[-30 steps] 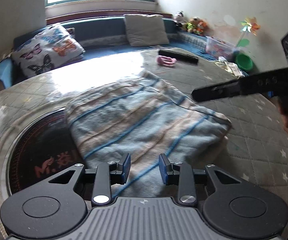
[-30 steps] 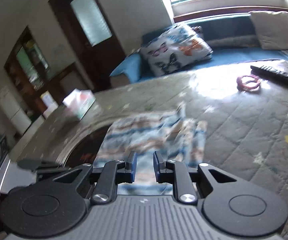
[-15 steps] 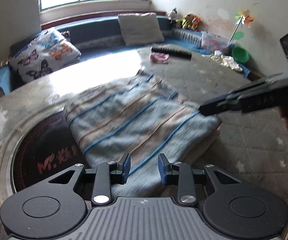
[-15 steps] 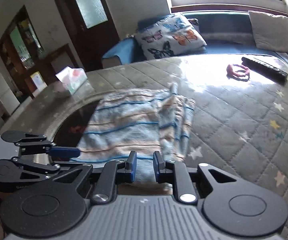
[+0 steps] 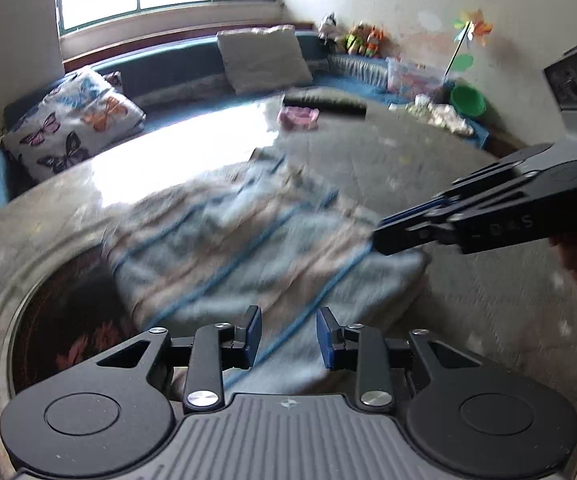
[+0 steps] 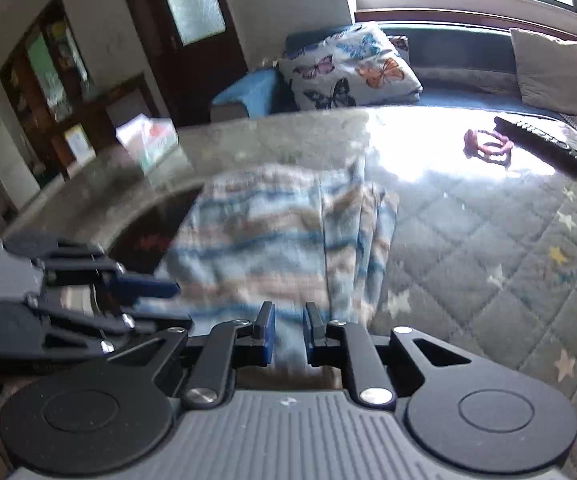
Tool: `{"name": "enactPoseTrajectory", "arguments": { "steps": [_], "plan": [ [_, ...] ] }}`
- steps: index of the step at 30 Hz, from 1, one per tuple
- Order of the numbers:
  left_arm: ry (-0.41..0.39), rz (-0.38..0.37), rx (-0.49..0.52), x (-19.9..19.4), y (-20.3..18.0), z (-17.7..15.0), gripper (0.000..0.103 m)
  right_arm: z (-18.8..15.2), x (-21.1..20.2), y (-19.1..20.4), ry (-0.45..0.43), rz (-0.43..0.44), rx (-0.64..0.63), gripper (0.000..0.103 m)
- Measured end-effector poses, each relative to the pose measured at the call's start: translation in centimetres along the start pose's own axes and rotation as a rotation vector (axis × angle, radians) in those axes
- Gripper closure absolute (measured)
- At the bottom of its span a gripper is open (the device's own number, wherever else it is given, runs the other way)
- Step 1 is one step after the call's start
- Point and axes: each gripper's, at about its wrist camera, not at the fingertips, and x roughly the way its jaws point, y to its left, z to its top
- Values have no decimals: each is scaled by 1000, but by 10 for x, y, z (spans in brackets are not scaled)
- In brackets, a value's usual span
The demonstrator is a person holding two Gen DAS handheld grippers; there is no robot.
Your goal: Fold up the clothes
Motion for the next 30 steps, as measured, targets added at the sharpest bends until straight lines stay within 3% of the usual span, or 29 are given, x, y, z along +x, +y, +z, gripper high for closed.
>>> {"name": "enactPoseTrajectory", "arguments": {
  "steps": [4, 9, 15, 18, 23, 30],
  "plan": [
    [-28, -36, 0, 13, -9, 14, 71, 19, 7, -8, -44, -9, 32, 89],
    [-1, -80, 2, 33, -14, 16, 72, 40, 34, -13, -55, -8, 41, 89],
    [9, -105, 30, 40, -15, 12, 72, 43, 75, -31, -17, -79, 77, 92],
    [13, -117, 39, 37, -12, 13, 70, 44, 73, -32, -27, -71, 81, 92],
    [-23, -48, 13, 35, 8, 27, 71, 54, 69, -30, -72, -55, 74, 91],
    [-27, 50, -128, 56, 61, 50, 72, 54, 88, -42, -48, -74, 118, 92]
  ]
}}
